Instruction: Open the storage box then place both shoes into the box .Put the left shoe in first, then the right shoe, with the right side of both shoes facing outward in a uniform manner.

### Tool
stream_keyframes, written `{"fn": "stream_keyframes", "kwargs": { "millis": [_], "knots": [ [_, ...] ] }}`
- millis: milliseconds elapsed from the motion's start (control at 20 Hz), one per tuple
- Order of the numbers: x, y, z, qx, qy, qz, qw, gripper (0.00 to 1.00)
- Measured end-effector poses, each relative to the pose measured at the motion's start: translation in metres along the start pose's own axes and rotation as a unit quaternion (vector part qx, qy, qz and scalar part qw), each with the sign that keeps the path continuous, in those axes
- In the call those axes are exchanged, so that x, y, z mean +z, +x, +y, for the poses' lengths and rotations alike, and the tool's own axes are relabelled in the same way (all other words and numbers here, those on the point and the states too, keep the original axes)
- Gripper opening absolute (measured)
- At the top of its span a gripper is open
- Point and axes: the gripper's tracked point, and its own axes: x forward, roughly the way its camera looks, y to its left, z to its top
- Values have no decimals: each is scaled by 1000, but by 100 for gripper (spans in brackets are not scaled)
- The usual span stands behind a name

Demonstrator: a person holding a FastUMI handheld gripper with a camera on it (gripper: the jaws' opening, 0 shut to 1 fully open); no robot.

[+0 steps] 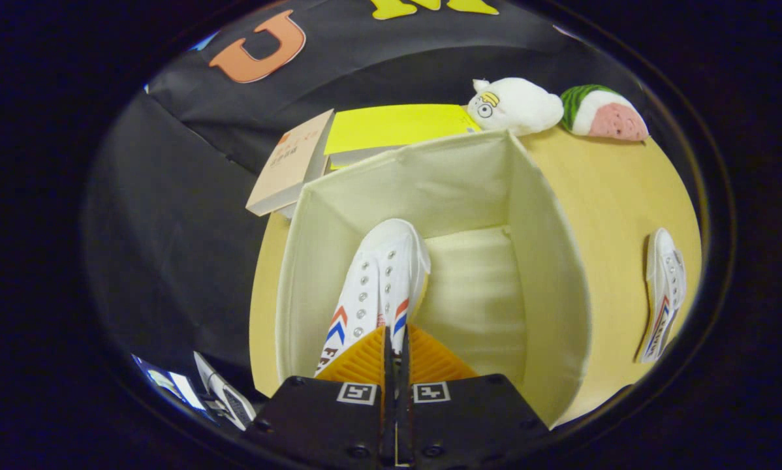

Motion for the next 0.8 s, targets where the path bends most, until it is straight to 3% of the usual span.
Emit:
{"fn": "stream_keyframes", "kwargs": {
  "millis": [100,300,450,550,700,800],
  "knots": [
    [-7,14,-1,-21,0,9,1000,7],
    [-24,30,0,-25,-7,55,998,12],
    [-23,22,2,-24,-50,59,997,17],
    [-20,7,1,-34,-82,54,995,24],
    [-15,-21,-12,-77,-137,43,987,48],
    [-5,-46,-17,-116,-204,23,972,51]
  ]
}}
